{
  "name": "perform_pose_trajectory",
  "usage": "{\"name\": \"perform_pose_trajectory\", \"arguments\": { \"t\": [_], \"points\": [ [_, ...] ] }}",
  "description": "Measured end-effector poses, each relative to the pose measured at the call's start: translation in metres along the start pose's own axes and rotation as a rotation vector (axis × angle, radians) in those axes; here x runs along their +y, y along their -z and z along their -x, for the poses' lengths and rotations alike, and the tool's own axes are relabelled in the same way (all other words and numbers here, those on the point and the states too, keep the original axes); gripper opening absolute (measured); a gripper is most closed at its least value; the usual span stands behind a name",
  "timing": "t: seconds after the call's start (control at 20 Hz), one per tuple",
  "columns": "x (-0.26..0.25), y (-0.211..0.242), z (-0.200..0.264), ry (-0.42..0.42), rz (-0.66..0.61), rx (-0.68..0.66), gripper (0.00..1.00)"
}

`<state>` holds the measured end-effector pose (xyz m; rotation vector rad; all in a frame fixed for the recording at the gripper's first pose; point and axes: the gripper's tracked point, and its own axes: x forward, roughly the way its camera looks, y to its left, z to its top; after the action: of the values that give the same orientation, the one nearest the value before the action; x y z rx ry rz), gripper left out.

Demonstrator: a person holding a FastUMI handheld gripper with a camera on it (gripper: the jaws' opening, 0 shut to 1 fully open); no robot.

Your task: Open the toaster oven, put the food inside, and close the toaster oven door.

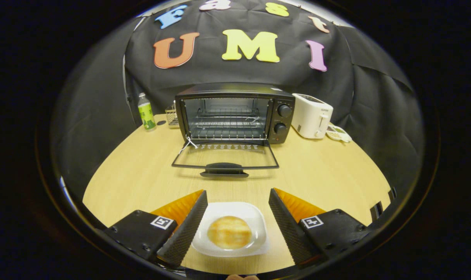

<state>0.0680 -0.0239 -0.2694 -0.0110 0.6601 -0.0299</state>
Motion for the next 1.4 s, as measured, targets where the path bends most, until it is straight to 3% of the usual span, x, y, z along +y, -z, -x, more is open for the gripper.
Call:
{"name": "perform_pose_trajectory", "arguments": {
  "t": [0.45, 0.65, 1.4],
  "points": [
    [0.017, 0.038, 0.035, -0.082, 0.037, -0.021, 1.0],
    [0.013, 0.06, 0.027, -0.039, 0.071, -0.01, 1.0],
    [0.013, 0.094, -0.014, -0.056, 0.031, -0.021, 1.0]
  ]
}}
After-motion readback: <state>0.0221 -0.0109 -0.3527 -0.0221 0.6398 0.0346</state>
